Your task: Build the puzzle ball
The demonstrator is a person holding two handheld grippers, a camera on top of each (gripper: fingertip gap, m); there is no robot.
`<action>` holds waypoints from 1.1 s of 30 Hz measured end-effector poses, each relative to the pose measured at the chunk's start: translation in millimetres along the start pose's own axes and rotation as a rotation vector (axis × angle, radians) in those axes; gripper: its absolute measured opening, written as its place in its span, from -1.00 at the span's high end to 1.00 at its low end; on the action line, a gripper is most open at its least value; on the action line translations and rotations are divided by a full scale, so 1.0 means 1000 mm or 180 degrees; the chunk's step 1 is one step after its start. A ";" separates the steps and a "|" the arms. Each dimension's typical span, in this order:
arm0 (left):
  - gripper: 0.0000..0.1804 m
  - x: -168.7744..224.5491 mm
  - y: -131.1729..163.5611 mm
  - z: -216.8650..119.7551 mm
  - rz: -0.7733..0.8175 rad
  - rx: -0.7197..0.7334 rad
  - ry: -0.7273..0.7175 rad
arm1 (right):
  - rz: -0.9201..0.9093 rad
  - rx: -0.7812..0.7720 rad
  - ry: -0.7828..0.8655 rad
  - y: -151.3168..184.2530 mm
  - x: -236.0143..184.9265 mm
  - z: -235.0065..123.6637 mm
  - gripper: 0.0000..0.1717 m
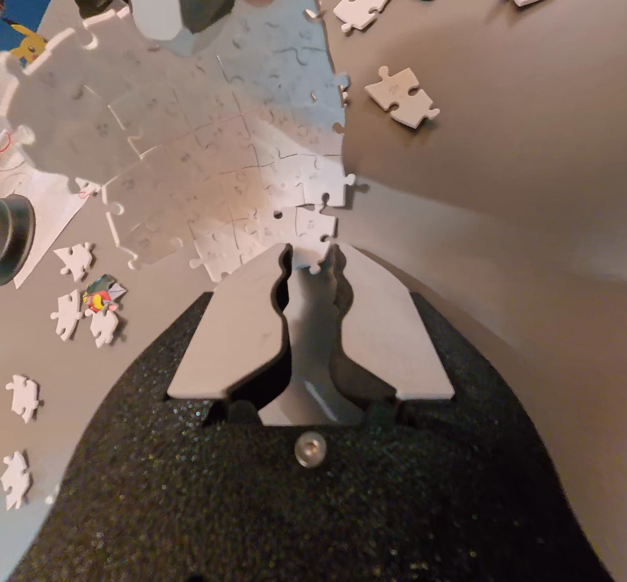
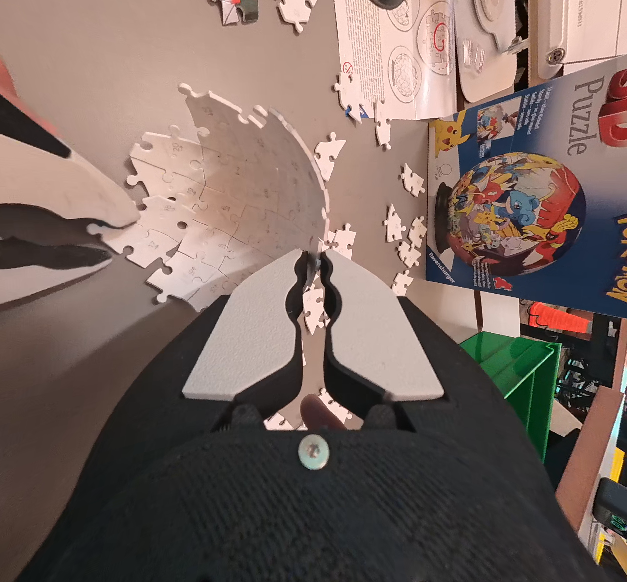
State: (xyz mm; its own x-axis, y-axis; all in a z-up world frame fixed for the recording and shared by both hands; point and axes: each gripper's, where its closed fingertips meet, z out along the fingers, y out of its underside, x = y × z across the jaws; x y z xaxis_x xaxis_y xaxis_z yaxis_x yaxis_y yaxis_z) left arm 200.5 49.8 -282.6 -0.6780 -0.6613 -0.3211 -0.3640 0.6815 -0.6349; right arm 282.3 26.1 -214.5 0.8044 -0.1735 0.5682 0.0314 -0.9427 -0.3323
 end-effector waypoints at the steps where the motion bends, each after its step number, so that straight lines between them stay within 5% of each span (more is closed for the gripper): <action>1: 0.75 0.000 -0.001 -0.002 -0.0024 0.0037 0.0012 | 0.0002 0.0001 -0.0001 0.000 0.000 0.000 0.92; 17: 0.81 0.007 0.008 -0.005 -0.0219 -0.0165 0.0325 | 0.0012 -0.0017 0.0001 0.002 0.001 0.000 0.92; 25: 0.78 -0.009 -0.014 -0.009 -0.0134 0.0230 0.0076 | 0.0010 -0.0026 -0.0001 0.004 0.002 0.002 0.91; 33: 0.76 -0.009 -0.009 0.001 -0.0044 0.0119 0.0032 | 0.0497 0.0052 -0.0007 0.018 0.005 0.003 0.91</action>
State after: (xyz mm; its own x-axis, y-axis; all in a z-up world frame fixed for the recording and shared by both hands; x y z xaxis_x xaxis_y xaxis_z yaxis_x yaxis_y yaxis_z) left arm 210.6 48.9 -274.7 -0.6795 -0.6672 -0.3051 -0.3493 0.6599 -0.6652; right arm 288.3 8.9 -219.9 0.8016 -0.3170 0.5069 -0.0847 -0.8995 -0.4287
